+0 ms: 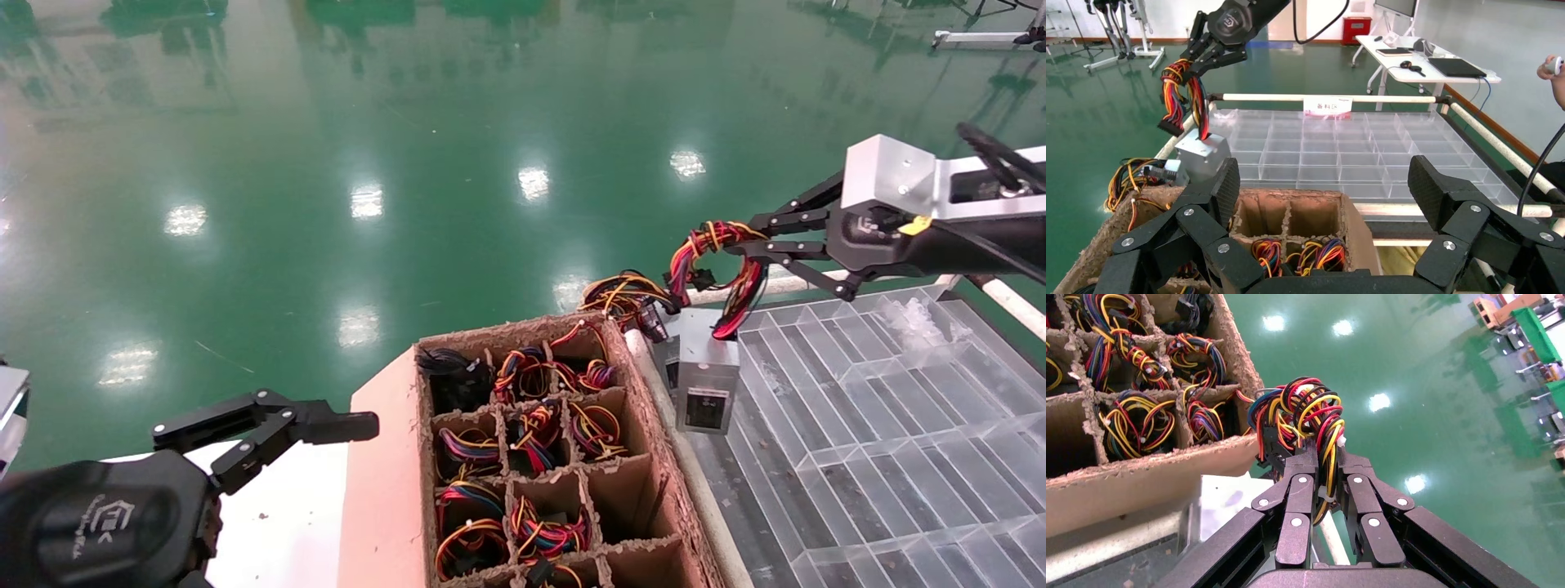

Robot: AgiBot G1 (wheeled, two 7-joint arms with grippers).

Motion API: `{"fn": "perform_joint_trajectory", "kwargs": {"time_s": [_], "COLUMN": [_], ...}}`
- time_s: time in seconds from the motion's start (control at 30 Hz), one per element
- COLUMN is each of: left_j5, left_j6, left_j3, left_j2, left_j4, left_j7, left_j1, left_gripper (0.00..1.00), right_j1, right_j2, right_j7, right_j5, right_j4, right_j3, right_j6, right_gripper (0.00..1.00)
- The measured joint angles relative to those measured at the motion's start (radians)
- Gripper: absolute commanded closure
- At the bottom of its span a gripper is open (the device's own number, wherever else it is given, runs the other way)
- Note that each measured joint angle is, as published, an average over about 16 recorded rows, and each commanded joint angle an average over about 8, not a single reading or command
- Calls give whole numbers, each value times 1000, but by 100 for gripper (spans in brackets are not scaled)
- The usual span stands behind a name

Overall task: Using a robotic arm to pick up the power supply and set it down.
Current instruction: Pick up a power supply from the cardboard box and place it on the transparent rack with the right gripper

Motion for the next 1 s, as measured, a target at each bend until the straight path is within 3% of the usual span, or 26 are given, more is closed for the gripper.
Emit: {"fn": "perform_joint_trajectory", "kwargs": {"time_s": [0.47,1.0], "left_j5": [0,-1], "left_j6": [0,-1], "left_j3": [1,1], "left_j2": [0,-1], "left_j4": [0,0], "left_j7": [0,1], "left_j1": [0,0], "left_gripper": [0,0], "right_j1": [0,-85], "right_j2": [4,-10], "right_j7": [-16,-32], "right_j5": [-8,12], "right_j4": [-36,-69], "right_j3": [-6,9], "right_j6": [-8,54], "right_gripper": [100,100]}}
